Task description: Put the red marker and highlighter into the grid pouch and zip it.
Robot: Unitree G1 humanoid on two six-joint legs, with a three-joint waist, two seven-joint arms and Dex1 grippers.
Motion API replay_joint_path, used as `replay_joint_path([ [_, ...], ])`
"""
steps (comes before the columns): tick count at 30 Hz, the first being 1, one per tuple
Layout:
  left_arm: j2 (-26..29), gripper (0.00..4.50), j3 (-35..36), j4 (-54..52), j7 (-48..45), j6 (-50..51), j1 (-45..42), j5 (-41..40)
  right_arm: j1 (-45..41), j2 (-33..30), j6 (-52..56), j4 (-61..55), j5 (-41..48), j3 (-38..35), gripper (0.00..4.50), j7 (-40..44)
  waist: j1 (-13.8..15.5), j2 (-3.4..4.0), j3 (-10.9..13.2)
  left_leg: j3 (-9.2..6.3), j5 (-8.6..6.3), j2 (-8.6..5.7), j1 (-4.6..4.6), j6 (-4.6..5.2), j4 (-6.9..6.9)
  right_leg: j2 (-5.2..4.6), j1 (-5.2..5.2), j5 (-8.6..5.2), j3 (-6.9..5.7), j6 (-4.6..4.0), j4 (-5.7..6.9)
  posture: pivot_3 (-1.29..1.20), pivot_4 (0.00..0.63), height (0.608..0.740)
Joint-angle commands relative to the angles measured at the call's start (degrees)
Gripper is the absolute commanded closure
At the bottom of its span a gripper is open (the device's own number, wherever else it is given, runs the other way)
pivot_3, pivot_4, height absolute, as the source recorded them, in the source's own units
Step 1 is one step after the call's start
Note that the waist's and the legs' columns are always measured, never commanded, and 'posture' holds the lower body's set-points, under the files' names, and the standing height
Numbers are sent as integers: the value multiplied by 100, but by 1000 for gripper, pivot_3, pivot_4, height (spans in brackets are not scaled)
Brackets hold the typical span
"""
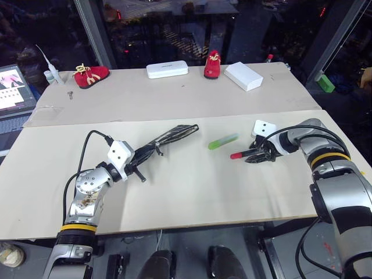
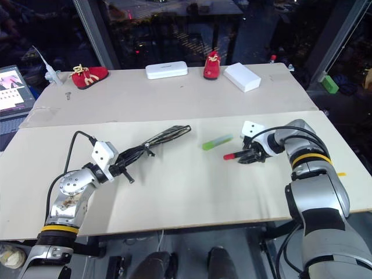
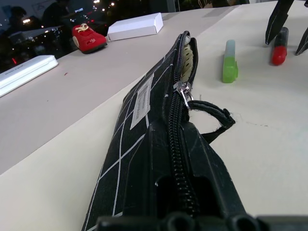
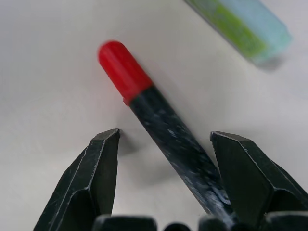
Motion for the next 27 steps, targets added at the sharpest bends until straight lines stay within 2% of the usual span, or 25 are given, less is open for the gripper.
replay_joint_path([
  [1,68,4500,118,-137,-31,-21,-154,-95,100,-104,37,109,-143,2,1686,-45,-3,0,0,0,0,0,0,0,0,0,1,0,0,0,0,0,150,740],
  [4,61,4500,108,-125,-45,-16,-187,-92,108,-78,49,108,-62,-83,2499,-3,-7,0,0,0,0,0,4,0,1,1,5,0,0,0,0,0,150,740],
  [6,57,4500,105,-121,-58,-18,-195,-92,120,-80,44,85,-16,-125,3296,122,-13,0,0,1,0,0,11,0,2,1,11,0,0,0,-1,0,150,740],
  [8,57,4500,105,-121,-69,-21,-192,-93,136,-89,48,59,20,-156,3911,250,-19,0,0,1,0,0,13,0,2,1,13,0,1,0,0,0,150,740],
  [9,54,4500,102,-125,-71,-21,-188,-92,150,-98,41,43,27,-164,4049,310,-19,0,0,1,0,1,13,0,2,3,13,0,1,0,0,0,150,740],
  [12,41,4500,92,-129,-75,-20,-188,-84,204,-119,-17,-36,71,-207,4051,526,-18,0,0,-1,-1,3,12,1,1,4,13,0,-1,0,0,0,150,740],
  [16,29,4500,78,-132,-81,-25,-181,-74,166,-23,-176,-361,287,-445,4051,341,-21,0,0,-1,-2,3,11,2,1,4,12,0,-1,0,-2,0,150,740],
  [19,29,4500,71,-127,-94,-37,-154,-70,251,-70,-398,-1099,591,-561,4051,898,-50,0,0,1,-2,3,9,2,2,4,9,0,2,0,-2,0,150,740],
  [23,23,4500,51,-140,-117,-48,-84,-59,660,-192,-473,-3253,1010,-627,4051,1250,-82,0,0,3,-1,6,-5,2,1,8,-12,0,5,1,7,0,150,740],
  [27,-5,4500,30,-155,-109,-47,-33,-48,869,37,-464,-4587,632,-473,4051,375,-73,0,0,3,-2,10,-10,0,1,11,-22,0,4,1,12,0,150,740],
])
